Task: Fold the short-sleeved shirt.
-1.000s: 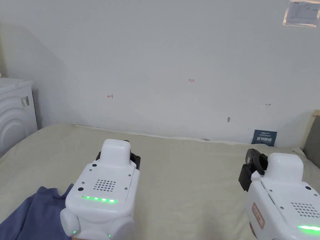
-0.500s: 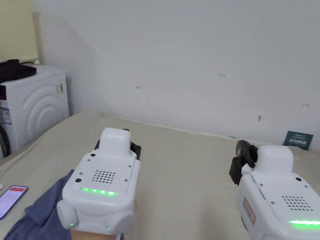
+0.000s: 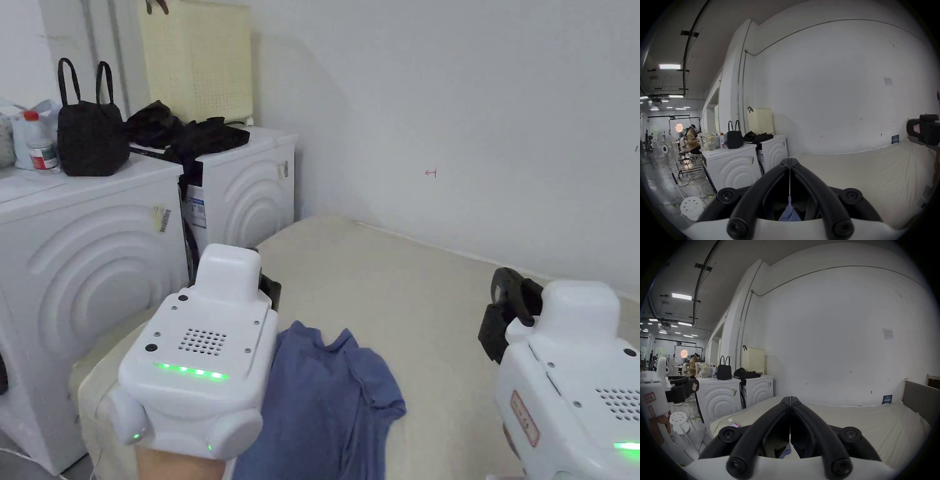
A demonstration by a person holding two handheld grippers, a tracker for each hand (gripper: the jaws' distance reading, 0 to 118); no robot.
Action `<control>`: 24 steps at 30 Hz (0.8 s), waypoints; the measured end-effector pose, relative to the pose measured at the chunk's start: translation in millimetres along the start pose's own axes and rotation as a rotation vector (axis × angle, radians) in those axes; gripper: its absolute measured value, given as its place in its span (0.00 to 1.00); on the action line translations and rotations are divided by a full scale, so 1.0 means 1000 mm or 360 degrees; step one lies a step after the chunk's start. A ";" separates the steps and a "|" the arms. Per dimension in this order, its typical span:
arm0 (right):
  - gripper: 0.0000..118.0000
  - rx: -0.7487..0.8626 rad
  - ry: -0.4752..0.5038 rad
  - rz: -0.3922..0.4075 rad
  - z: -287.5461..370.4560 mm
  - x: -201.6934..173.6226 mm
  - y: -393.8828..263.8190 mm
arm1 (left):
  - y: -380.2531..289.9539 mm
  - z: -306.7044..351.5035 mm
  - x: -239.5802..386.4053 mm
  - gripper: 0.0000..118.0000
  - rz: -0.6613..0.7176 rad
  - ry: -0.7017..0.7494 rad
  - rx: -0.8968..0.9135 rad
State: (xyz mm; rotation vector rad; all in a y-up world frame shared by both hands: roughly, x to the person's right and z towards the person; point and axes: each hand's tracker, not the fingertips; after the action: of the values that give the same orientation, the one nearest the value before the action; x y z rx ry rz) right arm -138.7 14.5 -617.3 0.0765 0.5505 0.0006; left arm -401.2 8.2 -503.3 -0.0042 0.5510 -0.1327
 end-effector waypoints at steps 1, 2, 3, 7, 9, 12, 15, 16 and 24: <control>0.00 0.0002 -0.0006 -0.0005 0.000 -0.001 -0.001 | -0.002 -0.001 0.001 0.00 -0.0005 0.0001 -0.0012; 0.00 0.0005 -0.0006 -0.0008 0.001 0.001 -0.001 | -0.004 -0.004 0.002 0.00 -0.0012 -0.0004 -0.0030; 0.00 0.0008 -0.0005 -0.0006 0.002 0.001 -0.001 | -0.006 -0.007 0.005 0.00 -0.0017 -0.0008 -0.0050; 0.00 -0.0025 -0.0042 0.0010 0.002 0.009 -0.005 | -0.016 -0.022 0.019 0.00 -0.0024 -0.0087 -0.0120; 0.00 -0.0041 -0.0068 -0.0008 0.003 0.015 -0.010 | -0.025 -0.035 0.029 0.00 -0.0043 -0.0180 -0.0174; 0.00 -0.0083 -0.0107 -0.0026 0.001 0.026 -0.021 | -0.048 -0.063 0.058 0.00 -0.0104 -0.0270 -0.0342; 0.00 -0.0143 -0.0163 -0.0025 -0.005 0.037 -0.033 | -0.085 -0.107 0.091 0.00 -0.0006 -0.0436 -0.0580; 0.00 -0.0169 -0.0178 -0.0033 -0.007 0.041 -0.037 | -0.102 -0.126 0.103 0.00 0.0006 -0.0461 -0.0702; 0.00 -0.0278 -0.0255 -0.0022 -0.012 0.066 -0.065 | -0.223 -0.225 0.158 0.99 0.0006 -0.0639 -0.1260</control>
State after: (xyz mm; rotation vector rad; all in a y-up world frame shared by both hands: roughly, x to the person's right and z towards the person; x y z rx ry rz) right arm -89.7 -47.6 -666.9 -0.0969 0.3889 0.0291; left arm -413.4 -225.7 -768.5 -0.7848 0.1731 0.0966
